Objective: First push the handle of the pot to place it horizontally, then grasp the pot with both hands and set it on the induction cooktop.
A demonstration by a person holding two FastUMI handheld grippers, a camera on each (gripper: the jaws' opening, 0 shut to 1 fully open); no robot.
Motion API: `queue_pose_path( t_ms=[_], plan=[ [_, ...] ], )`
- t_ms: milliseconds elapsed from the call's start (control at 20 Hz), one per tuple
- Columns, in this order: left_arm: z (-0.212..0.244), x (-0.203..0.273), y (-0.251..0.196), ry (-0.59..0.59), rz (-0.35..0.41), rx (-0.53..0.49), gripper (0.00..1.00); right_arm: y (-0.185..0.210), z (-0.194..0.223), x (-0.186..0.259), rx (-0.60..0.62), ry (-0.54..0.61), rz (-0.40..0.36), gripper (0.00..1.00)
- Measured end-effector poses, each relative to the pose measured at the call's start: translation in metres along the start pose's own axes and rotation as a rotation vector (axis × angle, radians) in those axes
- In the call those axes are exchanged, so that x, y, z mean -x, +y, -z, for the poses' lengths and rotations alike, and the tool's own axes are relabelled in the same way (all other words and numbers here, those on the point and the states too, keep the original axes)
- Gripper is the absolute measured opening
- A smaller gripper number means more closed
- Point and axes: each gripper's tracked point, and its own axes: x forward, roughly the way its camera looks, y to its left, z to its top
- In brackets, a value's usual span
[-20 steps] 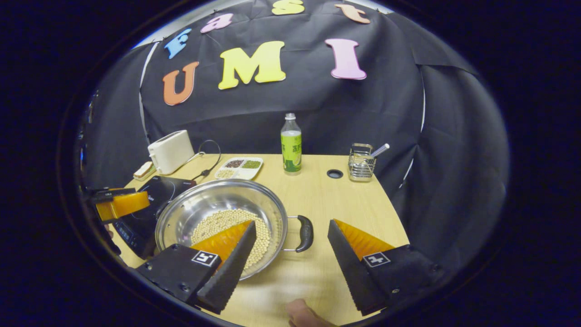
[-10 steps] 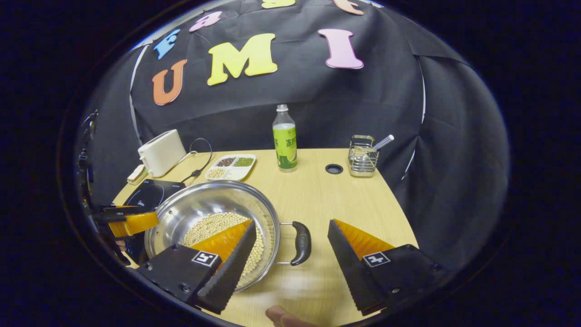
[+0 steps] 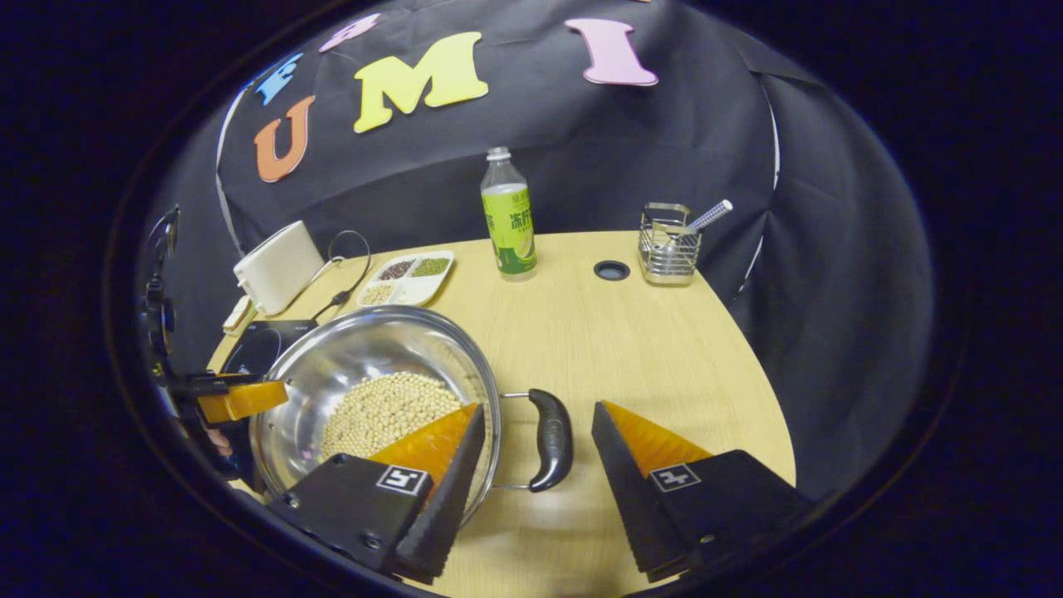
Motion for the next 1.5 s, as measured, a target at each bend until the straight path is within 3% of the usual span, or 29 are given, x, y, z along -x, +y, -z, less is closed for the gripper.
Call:
queue_pose_path(
  t_ms=[50, 100, 150, 200, 250, 300, 400, 550, 600, 700, 750, 800, 850, 1000, 1050, 1150, 1200, 1250, 1500],
  plan=[
    [0.002, -0.001, 0.004, 0.008, -0.001, 0.001, 0.81, 0.000, 0.001, -0.002, -0.003, 0.012, 0.003, 0.73],
    [-0.001, -0.001, 0.003, 0.000, 0.021, 0.017, 0.60, 0.001, 0.004, -0.004, -0.010, 0.037, 0.005, 0.73],
    [0.000, -0.001, 0.001, 0.015, 0.043, 0.039, 0.82, 0.002, 0.007, -0.005, -0.018, 0.059, 0.003, 0.73],
    [-0.002, -0.001, 0.004, 0.010, 0.054, 0.044, 0.67, 0.001, 0.009, -0.006, -0.024, 0.079, 0.006, 0.73],
    [-0.002, 0.000, 0.007, 0.018, 0.062, 0.047, 0.67, 0.000, 0.011, -0.007, -0.027, 0.093, 0.009, 0.73],
    [-0.002, -0.003, 0.006, 0.012, 0.074, 0.045, 0.60, 0.001, 0.011, -0.007, -0.027, 0.104, 0.009, 0.72],
    [-0.004, -0.003, 0.007, 0.007, 0.084, 0.045, 0.61, 0.001, 0.011, -0.007, -0.005, 0.120, 0.008, 0.65],
    [-0.005, -0.005, 0.007, 0.021, 0.093, 0.057, 0.58, 0.001, 0.014, -0.007, 0.003, 0.151, 0.008, 0.63],
    [-0.007, -0.007, 0.007, 0.022, 0.097, 0.043, 0.47, 0.001, 0.015, -0.007, 0.026, 0.167, 0.004, 0.63],
    [-0.006, -0.005, 0.007, 0.042, 0.104, 0.028, 0.66, 0.001, 0.017, -0.011, 0.045, 0.188, -0.006, 0.63],
    [-0.006, -0.007, 0.007, 0.052, 0.106, 0.022, 0.55, 0.001, 0.019, -0.013, 0.056, 0.200, -0.008, 0.63],
    [-0.006, -0.005, 0.007, 0.061, 0.104, 0.020, 0.65, 0.000, 0.020, -0.014, 0.071, 0.219, -0.008, 0.63],
    [-0.005, -0.008, 0.007, 0.074, 0.103, 0.014, 0.55, 0.000, 0.021, -0.015, 0.067, 0.237, -0.003, 0.63],
    [-0.004, -0.008, 0.007, 0.116, 0.078, 0.005, 0.49, 0.001, 0.022, -0.014, 0.088, 0.276, 0.017, 0.63],
    [-0.004, -0.009, 0.008, 0.129, 0.075, -0.011, 0.54, 0.001, 0.021, -0.014, 0.095, 0.275, 0.011, 0.63],
    [-0.002, -0.009, 0.007, 0.143, 0.076, -0.017, 0.54, 0.002, 0.021, -0.012, 0.058, 0.266, 0.003, 0.63],
    [-0.003, -0.007, 0.007, 0.146, 0.074, -0.024, 0.64, 0.001, 0.022, -0.010, 0.049, 0.269, 0.004, 0.62],
    [0.002, -0.005, 0.008, 0.157, 0.068, -0.030, 0.51, 0.002, 0.024, -0.007, 0.050, 0.272, 0.006, 0.61],
    [0.005, 0.018, 0.001, 0.149, 0.073, -0.047, 0.51, 0.002, 0.021, 0.026, 0.078, 0.252, 0.019, 0.60]
  ],
)
